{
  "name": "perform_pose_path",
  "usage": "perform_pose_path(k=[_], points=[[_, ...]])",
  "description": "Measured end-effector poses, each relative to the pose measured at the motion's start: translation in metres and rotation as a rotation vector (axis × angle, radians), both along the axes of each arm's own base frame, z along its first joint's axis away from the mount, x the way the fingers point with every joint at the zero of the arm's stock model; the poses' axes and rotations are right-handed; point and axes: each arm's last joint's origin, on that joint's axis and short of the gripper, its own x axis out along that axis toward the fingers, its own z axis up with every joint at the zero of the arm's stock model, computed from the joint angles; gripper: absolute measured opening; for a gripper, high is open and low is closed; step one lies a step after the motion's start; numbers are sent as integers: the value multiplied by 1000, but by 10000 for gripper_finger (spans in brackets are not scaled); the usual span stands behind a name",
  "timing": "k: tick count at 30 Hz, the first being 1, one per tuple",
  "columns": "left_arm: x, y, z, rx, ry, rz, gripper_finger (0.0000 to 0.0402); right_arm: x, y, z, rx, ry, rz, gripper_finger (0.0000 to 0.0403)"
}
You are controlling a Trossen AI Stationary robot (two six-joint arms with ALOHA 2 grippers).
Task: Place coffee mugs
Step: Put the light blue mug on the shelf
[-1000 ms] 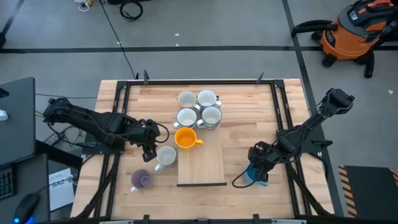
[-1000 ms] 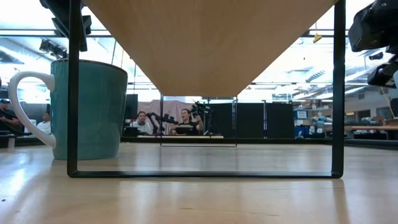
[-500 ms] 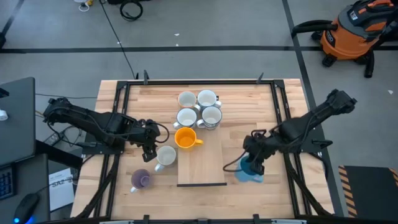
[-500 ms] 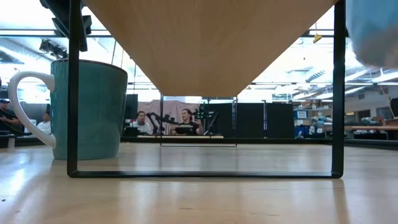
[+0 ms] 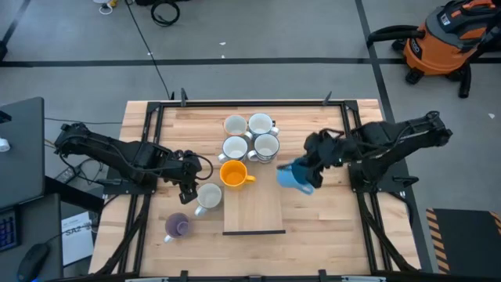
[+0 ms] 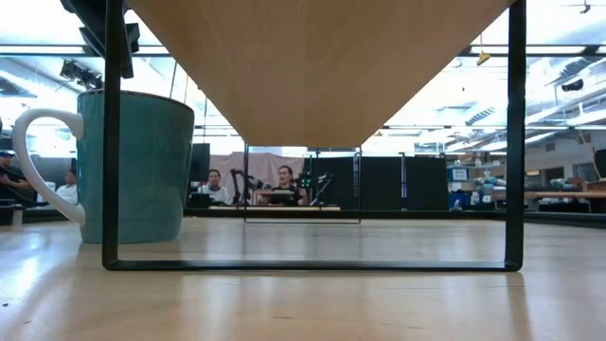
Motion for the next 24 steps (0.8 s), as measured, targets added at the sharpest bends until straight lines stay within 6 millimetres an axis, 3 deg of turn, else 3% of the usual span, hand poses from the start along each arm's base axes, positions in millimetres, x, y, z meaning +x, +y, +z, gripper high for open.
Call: perform_pose_path(k=[10,24], points=[[0,0,0,-1,0,2,119,17,-31,10,-53,-96,-16,37],[2,-1,1,-9,-27,2,119,63,-29,-24,-96,24,169,38]])
